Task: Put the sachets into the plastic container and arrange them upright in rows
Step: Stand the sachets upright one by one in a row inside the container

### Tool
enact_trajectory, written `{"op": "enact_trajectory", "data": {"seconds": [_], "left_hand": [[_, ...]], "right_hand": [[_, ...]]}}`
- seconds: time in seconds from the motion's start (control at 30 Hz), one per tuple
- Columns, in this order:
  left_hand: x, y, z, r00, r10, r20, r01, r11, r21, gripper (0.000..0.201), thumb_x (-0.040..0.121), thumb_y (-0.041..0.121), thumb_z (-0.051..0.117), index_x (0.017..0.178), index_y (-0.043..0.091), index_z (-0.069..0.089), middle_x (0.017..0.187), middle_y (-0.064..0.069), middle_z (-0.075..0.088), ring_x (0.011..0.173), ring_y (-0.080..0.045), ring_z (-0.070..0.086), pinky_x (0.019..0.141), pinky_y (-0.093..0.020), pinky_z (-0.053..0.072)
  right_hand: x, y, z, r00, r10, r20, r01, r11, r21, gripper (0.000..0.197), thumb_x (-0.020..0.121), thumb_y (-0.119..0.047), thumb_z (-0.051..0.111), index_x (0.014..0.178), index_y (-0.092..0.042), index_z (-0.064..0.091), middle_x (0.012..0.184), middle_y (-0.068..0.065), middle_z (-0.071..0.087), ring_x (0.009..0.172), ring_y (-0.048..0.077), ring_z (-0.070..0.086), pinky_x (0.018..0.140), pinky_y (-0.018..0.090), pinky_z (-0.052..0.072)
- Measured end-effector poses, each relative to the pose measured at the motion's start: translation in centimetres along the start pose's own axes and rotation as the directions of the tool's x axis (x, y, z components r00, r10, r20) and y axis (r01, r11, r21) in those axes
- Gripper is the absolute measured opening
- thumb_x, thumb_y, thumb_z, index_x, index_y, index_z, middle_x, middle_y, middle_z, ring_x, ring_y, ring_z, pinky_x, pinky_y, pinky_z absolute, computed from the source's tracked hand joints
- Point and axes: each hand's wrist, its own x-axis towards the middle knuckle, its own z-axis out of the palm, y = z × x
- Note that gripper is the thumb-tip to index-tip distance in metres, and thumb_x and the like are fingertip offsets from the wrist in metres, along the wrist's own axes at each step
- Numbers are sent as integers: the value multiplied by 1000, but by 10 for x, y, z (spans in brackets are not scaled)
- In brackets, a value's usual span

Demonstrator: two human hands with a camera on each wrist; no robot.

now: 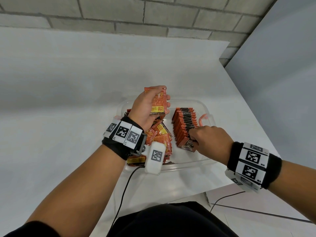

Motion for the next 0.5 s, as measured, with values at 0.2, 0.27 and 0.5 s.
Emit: {"op": "enact_trajectory", "data": {"seconds": [0.2,0.27,0.5], "left_hand": [[0,0,0,1000,-3,4,3,1000,4,14,94,21,53,99,13,62,78,-5,66,66,-17,62,61,-30,51],[0,0,0,1000,-3,1,3,1000,9,14,94,21,53,99,13,63,78,-5,66,66,-17,62,60,-30,51],[0,0,1,1000,-1,-2,1,1000,15,14,94,21,53,100,13,62,81,-6,66,65,-16,62,58,-29,51]], "right_hand": [[0,0,2,998,-50,-32,49,998,-34,7,96,-17,41,93,-20,46,99,-1,62,71,20,48,59,27,33],[0,0,4,998,-53,-20,52,997,-50,10,96,-18,41,98,-19,51,100,-1,62,76,21,56,58,27,33],[-1,3,2,999,-46,-23,46,999,-8,9,95,-21,45,101,-18,50,101,-2,59,82,23,59,57,29,34]]}}
